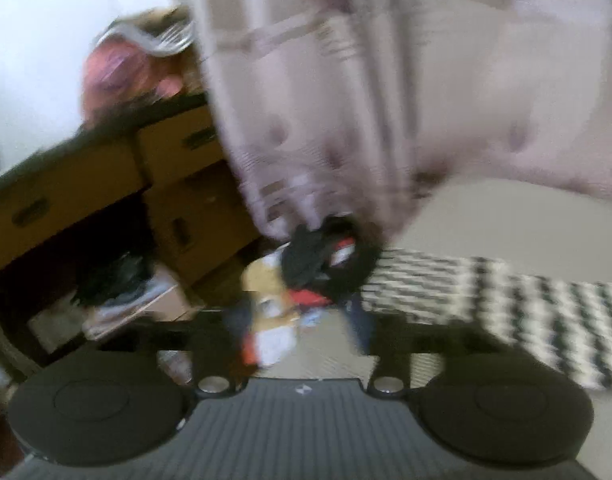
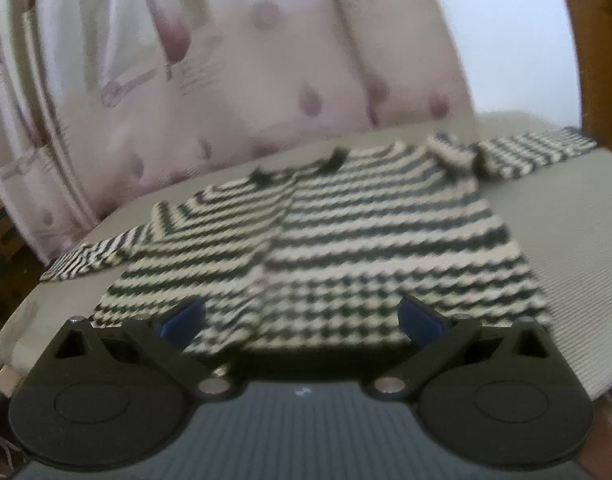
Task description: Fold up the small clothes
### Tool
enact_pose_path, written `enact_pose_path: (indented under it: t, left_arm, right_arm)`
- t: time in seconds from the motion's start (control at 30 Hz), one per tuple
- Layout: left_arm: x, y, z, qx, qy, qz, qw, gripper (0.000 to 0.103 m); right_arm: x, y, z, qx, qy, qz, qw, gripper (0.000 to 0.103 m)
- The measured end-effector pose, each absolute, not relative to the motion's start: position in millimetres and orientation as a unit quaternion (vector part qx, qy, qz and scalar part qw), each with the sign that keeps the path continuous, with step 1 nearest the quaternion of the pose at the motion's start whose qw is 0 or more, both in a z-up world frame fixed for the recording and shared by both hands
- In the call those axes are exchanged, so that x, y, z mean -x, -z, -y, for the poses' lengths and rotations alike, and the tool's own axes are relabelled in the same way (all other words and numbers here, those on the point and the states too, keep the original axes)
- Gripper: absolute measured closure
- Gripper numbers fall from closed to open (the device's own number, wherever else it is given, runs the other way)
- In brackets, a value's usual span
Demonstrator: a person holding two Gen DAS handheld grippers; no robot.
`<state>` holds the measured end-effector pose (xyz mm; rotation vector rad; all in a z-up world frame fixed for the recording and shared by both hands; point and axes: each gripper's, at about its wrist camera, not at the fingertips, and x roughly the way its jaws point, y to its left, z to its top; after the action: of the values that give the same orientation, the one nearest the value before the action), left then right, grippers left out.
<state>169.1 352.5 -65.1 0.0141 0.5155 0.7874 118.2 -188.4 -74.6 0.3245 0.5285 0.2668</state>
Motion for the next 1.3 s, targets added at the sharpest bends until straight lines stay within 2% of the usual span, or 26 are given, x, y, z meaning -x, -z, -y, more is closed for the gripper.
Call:
enact_pose_path:
  t: [0.07, 0.17, 0.43, 0.5, 0.57, 0.63, 0.77, 0.8, 0.87, 0.93, 1.03, 1.3]
  left_arm:
    - [-166.3, 67.3, -321.3, -0.019, -0.345, -0.227, 0.910, 0.016]
    - [-169.7, 73.3, -266.2, -0.043, -0.281, -0.212, 0.935, 0.009]
    - [-192.1, 91.7, -159.0, -0.005, -0.139, -0.218, 0.966, 0.009]
    - [-199.7, 96.6, -134.9, -0.012, -0.123, -0.215, 0.969, 0.009]
    - [-206.9, 101.5, -114.2, -0.026, -0.103, -0.212, 0.972, 0.009]
    - [-213.9, 108.3, -98.8, -0.043, -0.099, -0.212, 0.971, 0.009]
    - [-224.9, 123.1, -83.8, -0.056, -0.092, -0.214, 0.971, 0.009]
    - [-226.6, 124.8, -82.4, -0.059, -0.094, -0.221, 0.969, 0.009]
    - [-228.8, 127.5, -79.6, -0.067, -0.098, -0.228, 0.966, 0.009]
    - [-228.4, 128.3, -80.3, -0.067, -0.095, -0.229, 0.966, 0.009]
    - [-223.6, 128.7, -81.3, -0.079, -0.097, -0.231, 0.965, 0.006]
    - [-215.7, 132.6, -70.2, -0.119, -0.092, -0.222, 0.963, 0.001]
  right_arm:
    - [-118.6, 71.7, 203.0, -0.171, -0.112, -0.251, 0.946, 0.000]
    - [-116.5, 70.7, 227.4, -0.192, -0.085, -0.235, 0.949, 0.000]
    - [-111.0, 85.6, 281.0, -0.190, -0.026, -0.233, 0.953, 0.001]
    - [-111.0, 90.3, 290.2, -0.182, -0.021, -0.236, 0.954, 0.009]
    - [-113.9, 97.3, 299.8, -0.184, -0.025, -0.248, 0.951, 0.031]
    - [-116.8, 105.9, 307.7, -0.192, -0.031, -0.259, 0.946, 0.041]
    - [-117.2, 122.0, 315.4, -0.207, -0.044, -0.276, 0.938, 0.042]
    - [-117.1, 125.0, 315.0, -0.209, -0.052, -0.281, 0.935, 0.045]
    - [-116.5, 130.6, 310.7, -0.203, -0.074, -0.300, 0.929, 0.083]
    - [-111.8, 133.1, 303.8, -0.173, -0.073, -0.305, 0.934, 0.088]
    - [-106.8, 133.3, 308.7, -0.187, -0.084, -0.306, 0.930, 0.093]
    - [-93.9, 130.2, 323.2, -0.206, -0.113, -0.323, 0.917, 0.094]
